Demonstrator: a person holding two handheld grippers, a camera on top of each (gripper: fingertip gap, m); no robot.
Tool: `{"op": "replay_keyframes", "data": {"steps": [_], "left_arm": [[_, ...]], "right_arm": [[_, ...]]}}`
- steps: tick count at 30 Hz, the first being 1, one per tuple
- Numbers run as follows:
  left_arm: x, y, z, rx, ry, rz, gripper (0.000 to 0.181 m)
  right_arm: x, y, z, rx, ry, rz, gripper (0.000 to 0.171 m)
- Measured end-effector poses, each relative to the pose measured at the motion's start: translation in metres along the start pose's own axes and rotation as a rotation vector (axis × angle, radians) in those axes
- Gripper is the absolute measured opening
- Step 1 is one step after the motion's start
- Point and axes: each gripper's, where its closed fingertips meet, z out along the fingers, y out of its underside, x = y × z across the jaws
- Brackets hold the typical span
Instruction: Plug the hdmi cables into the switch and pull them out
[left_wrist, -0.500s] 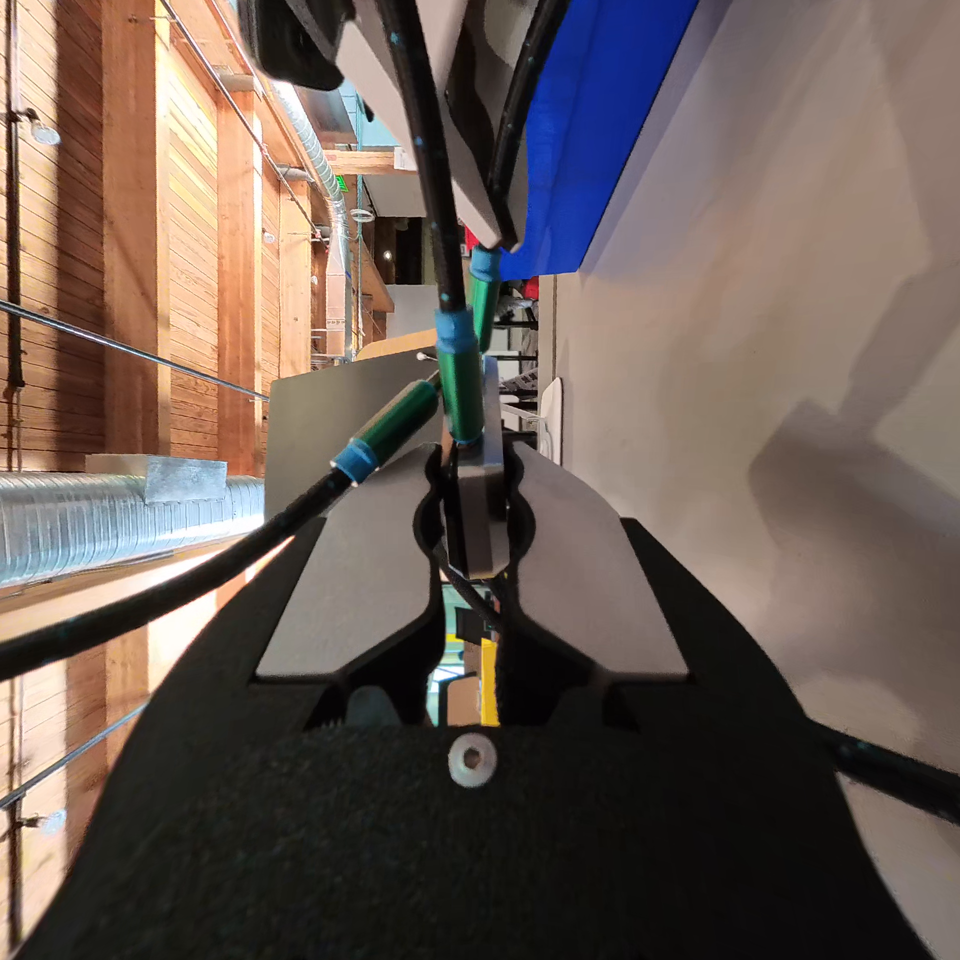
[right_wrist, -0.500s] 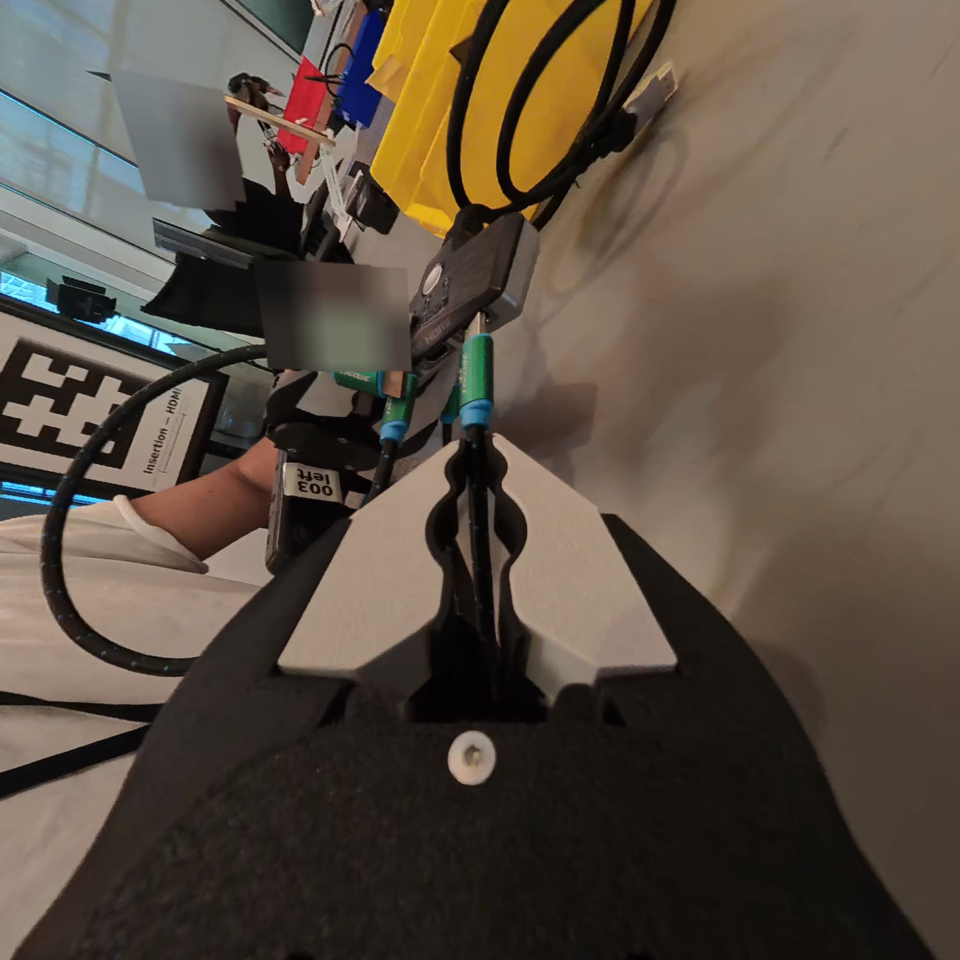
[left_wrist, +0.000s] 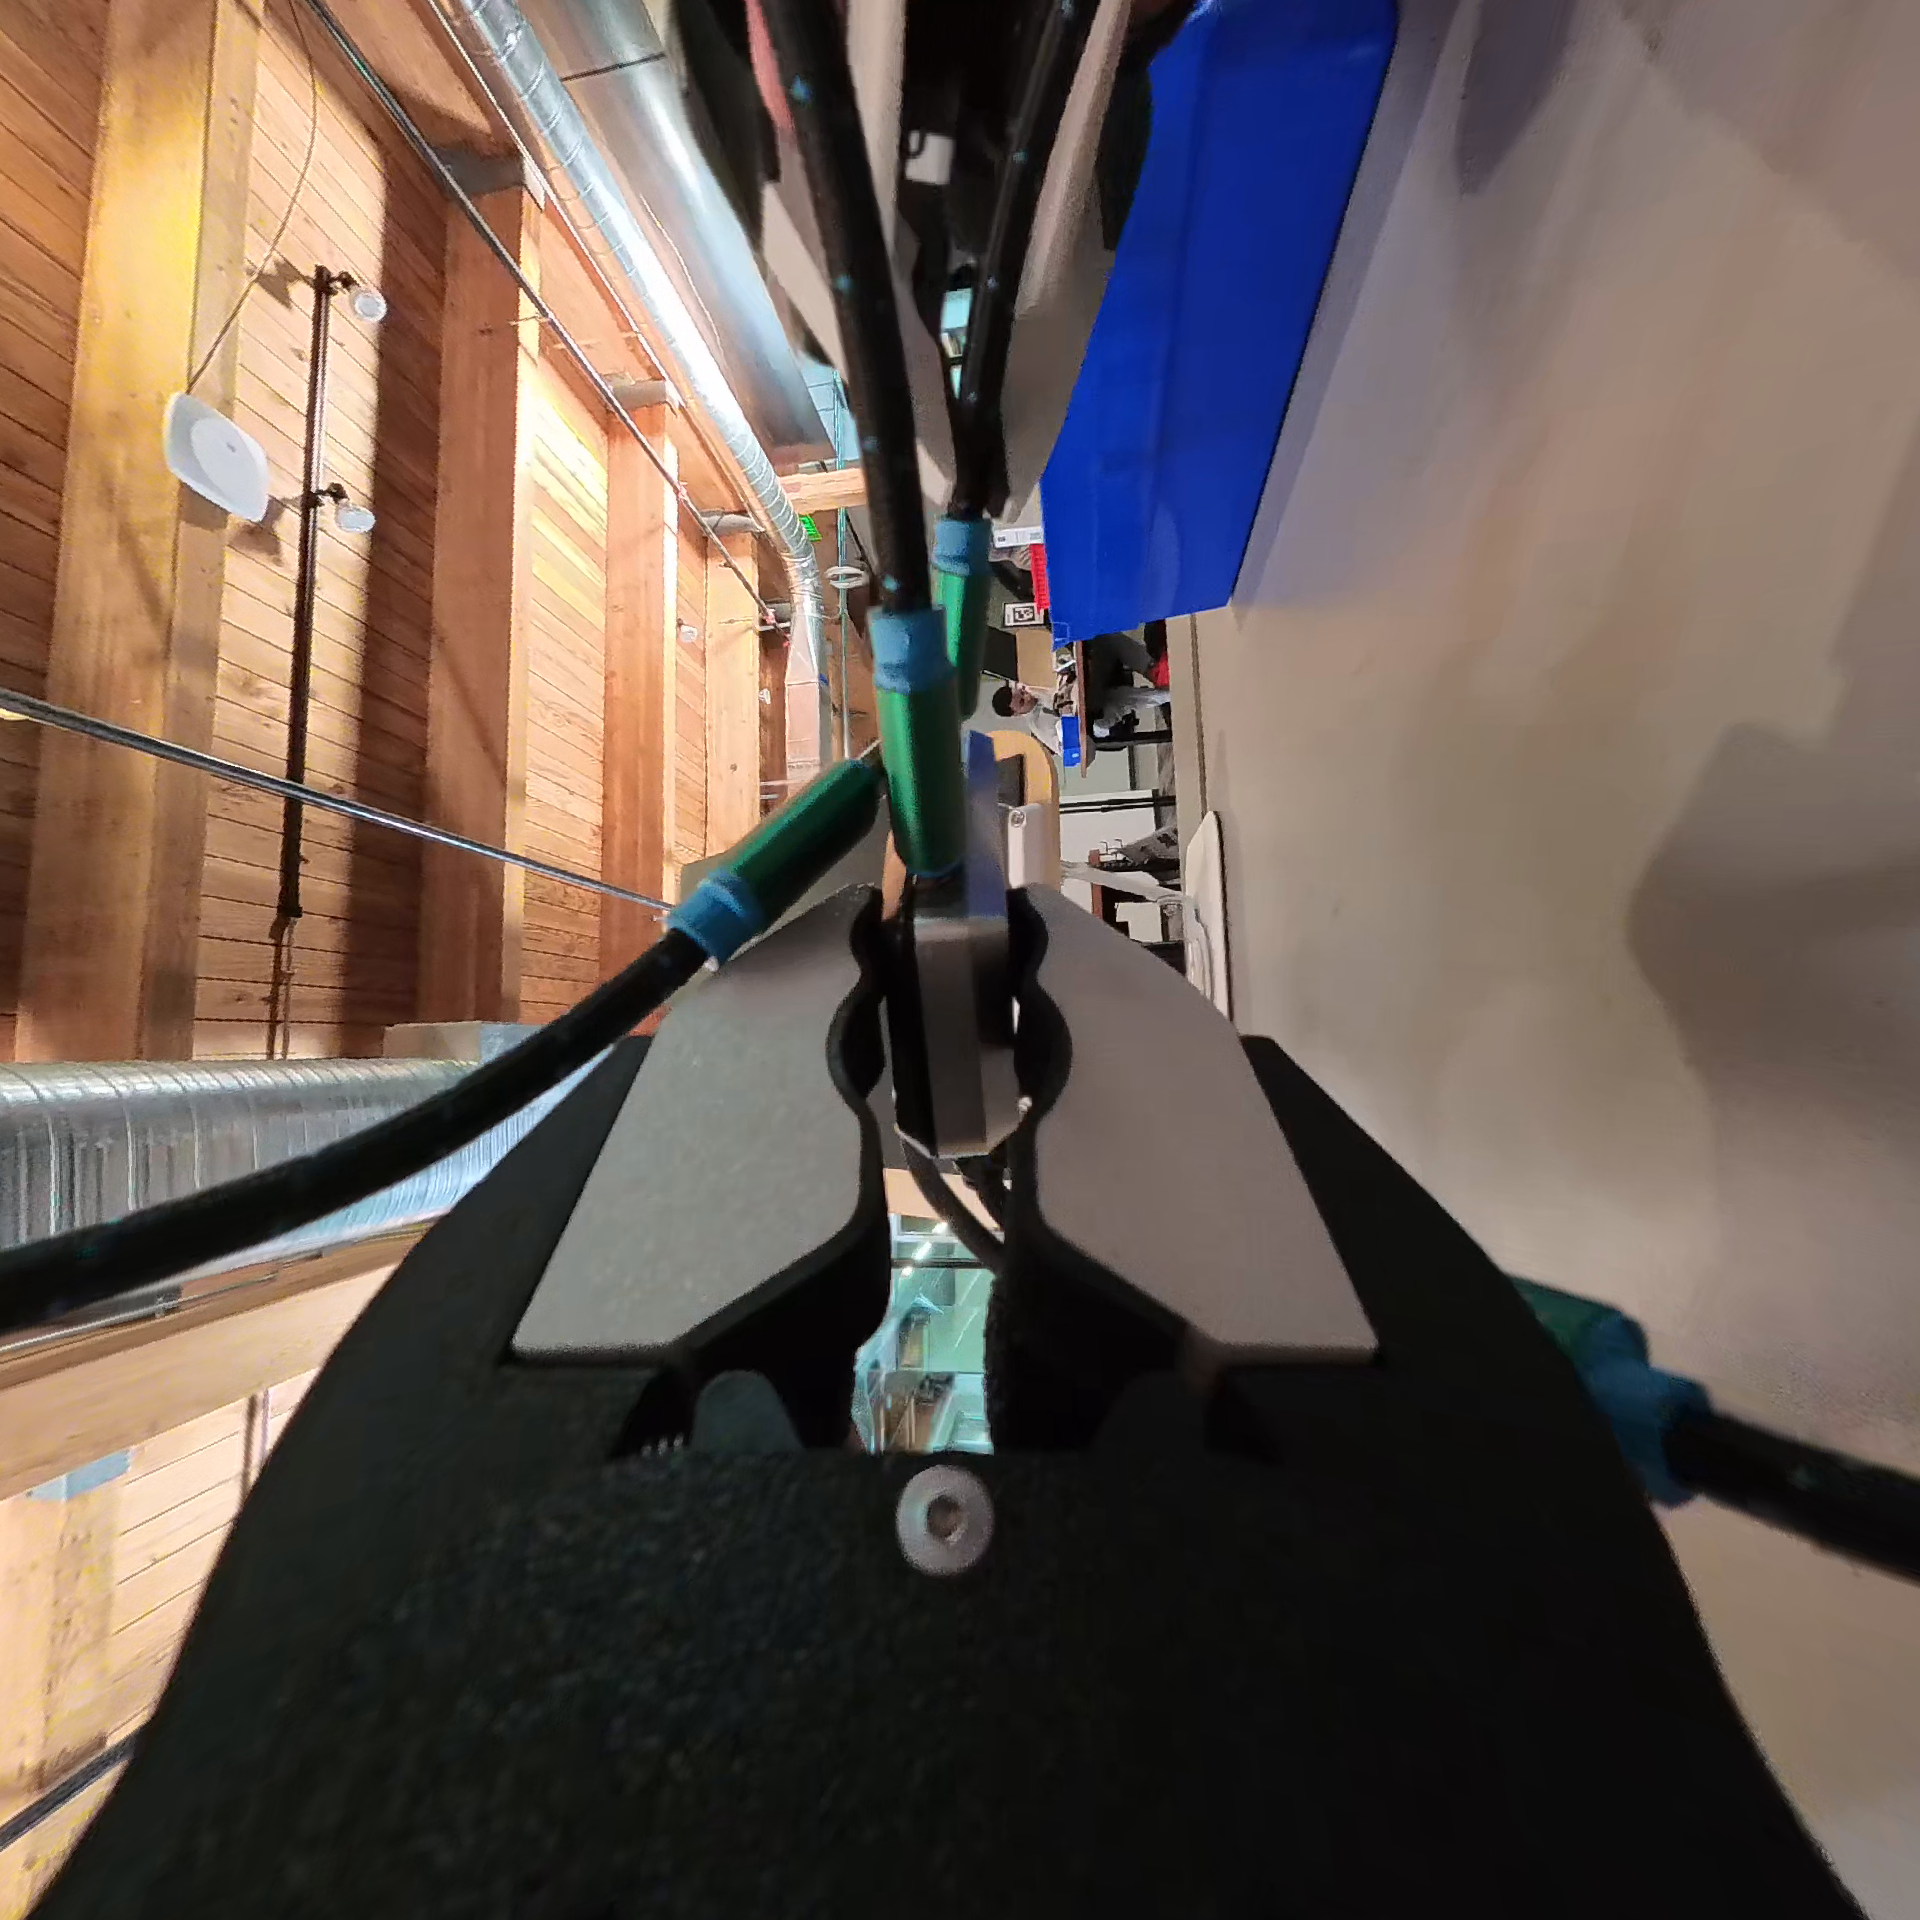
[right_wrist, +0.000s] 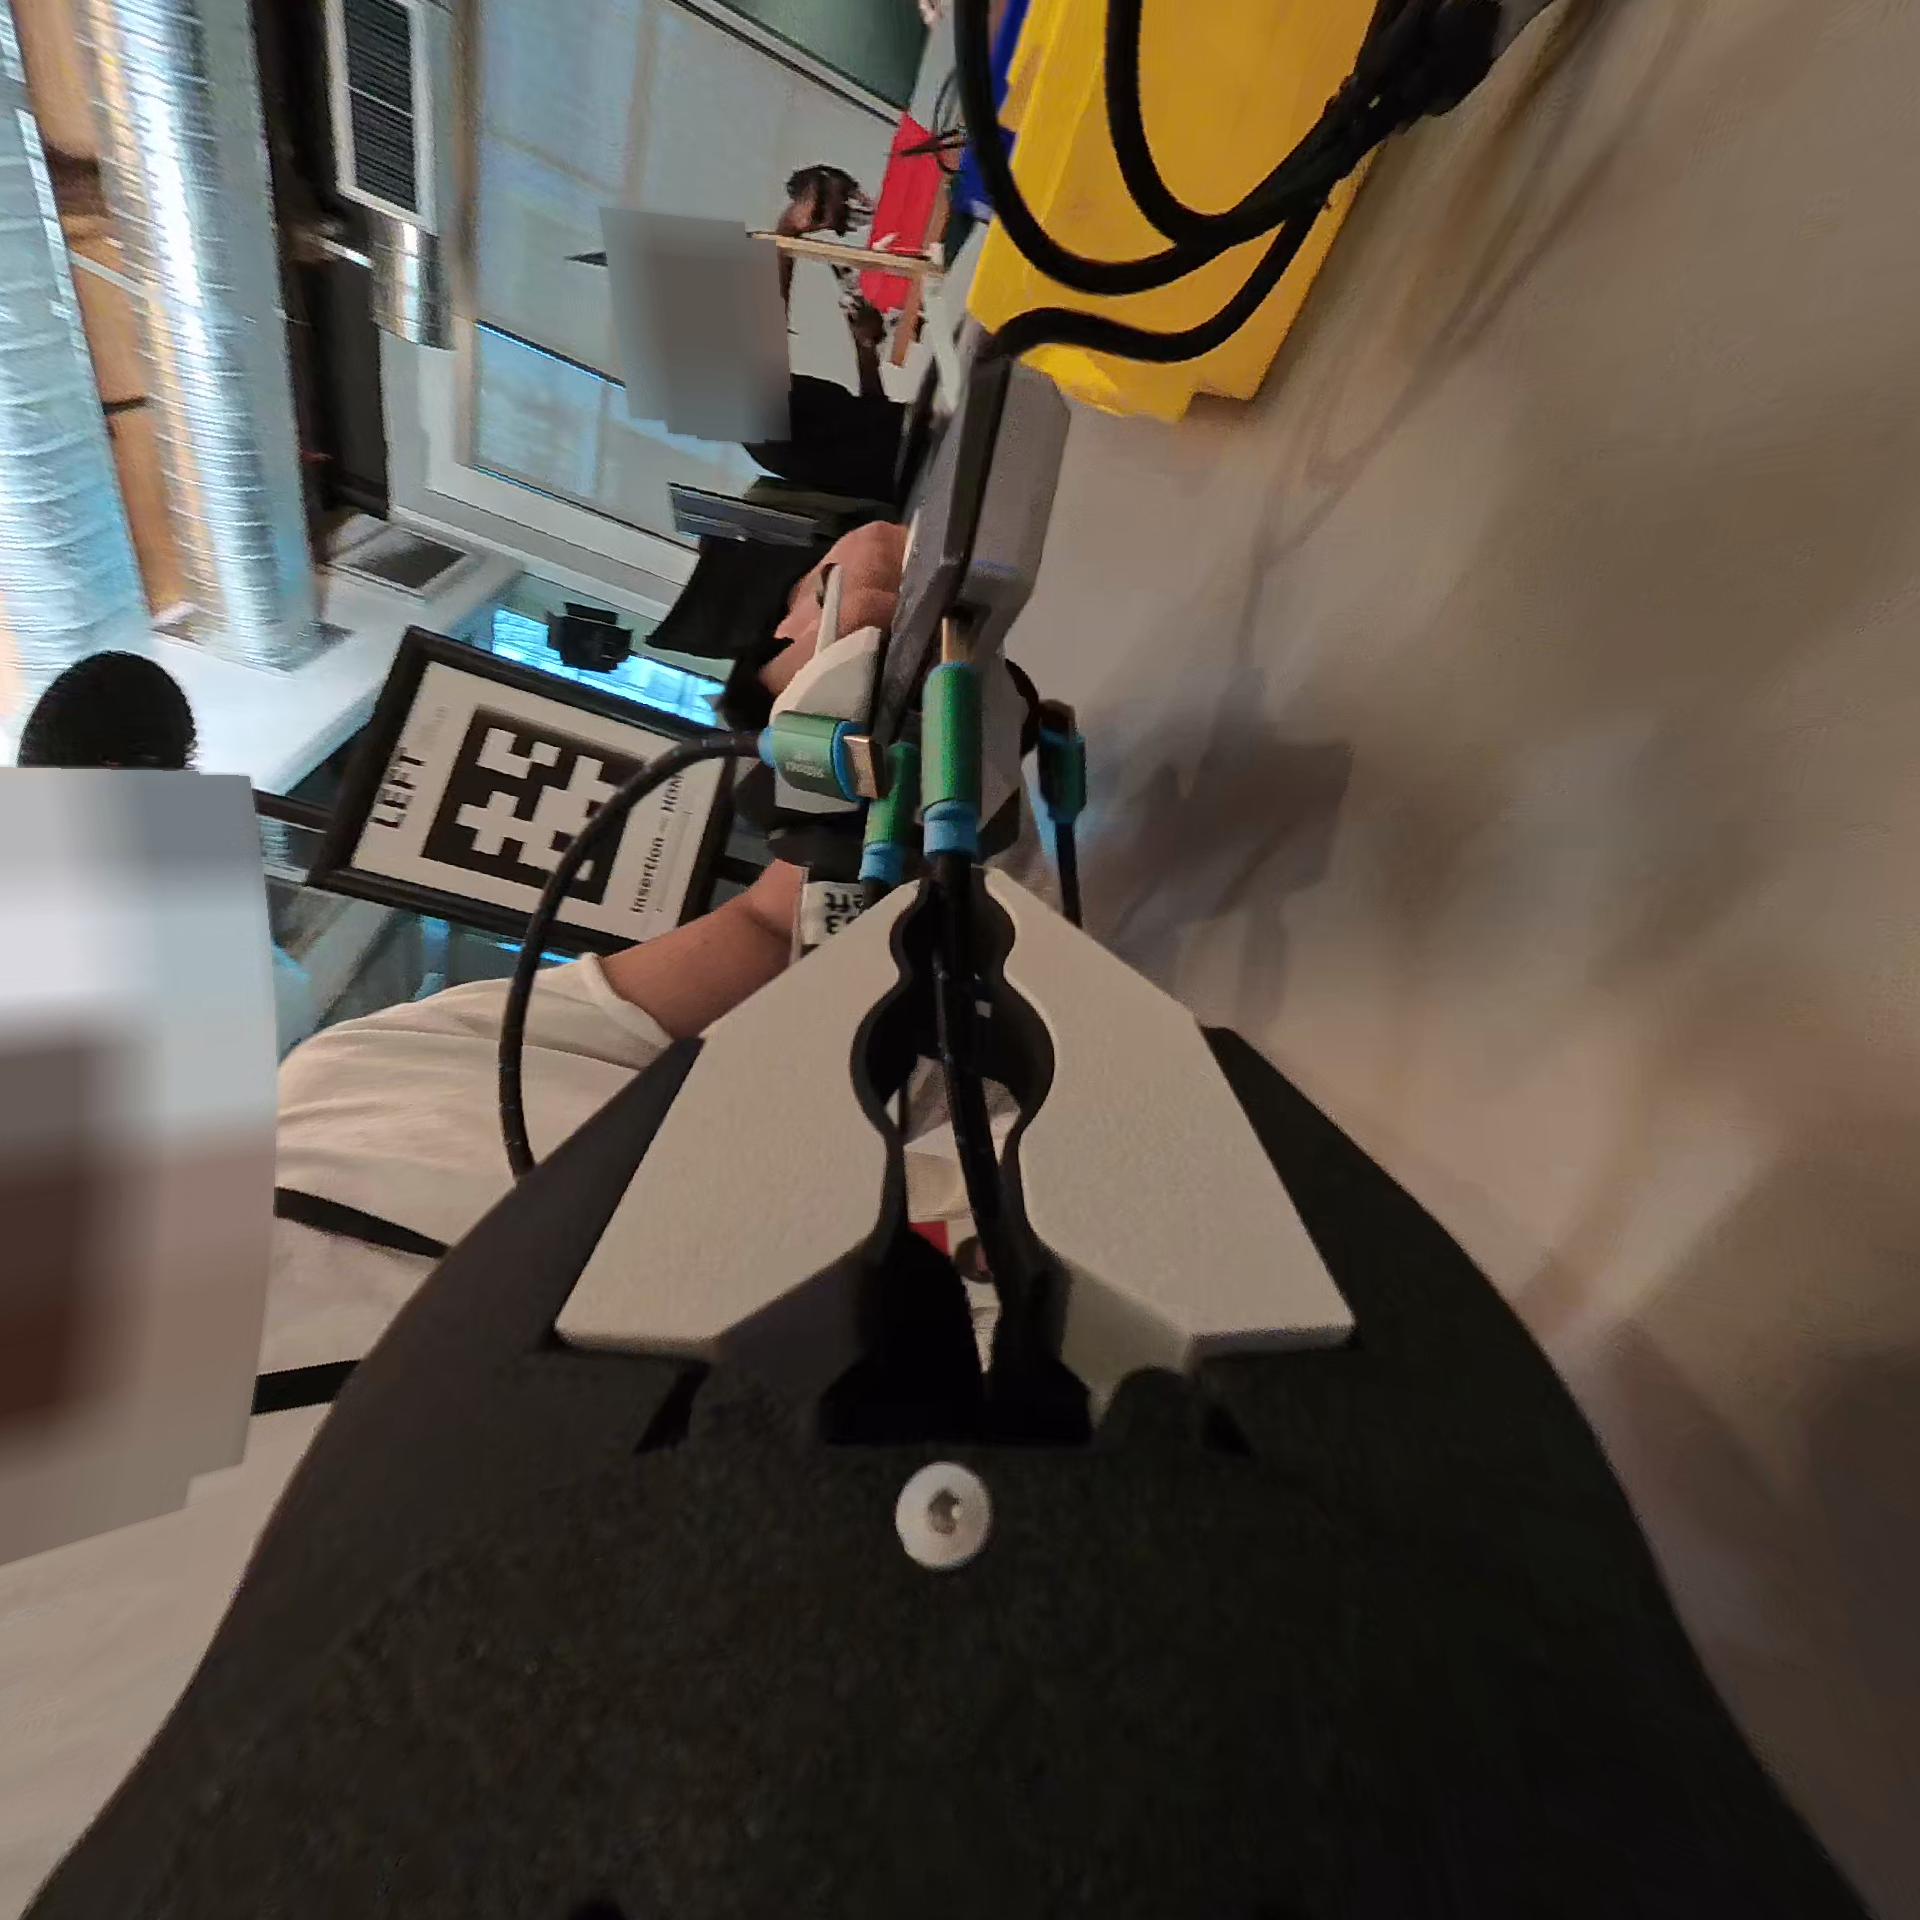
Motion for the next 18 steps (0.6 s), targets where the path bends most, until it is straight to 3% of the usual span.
{"op": "replay_keyframes", "data": {"steps": [18], "left_arm": [[0.003,-0.009,-0.02,0.108,-0.046,0.14,0.021]], "right_arm": [[0.0,0.015,0.006,-0.033,-0.148,0.093,0.004]]}}
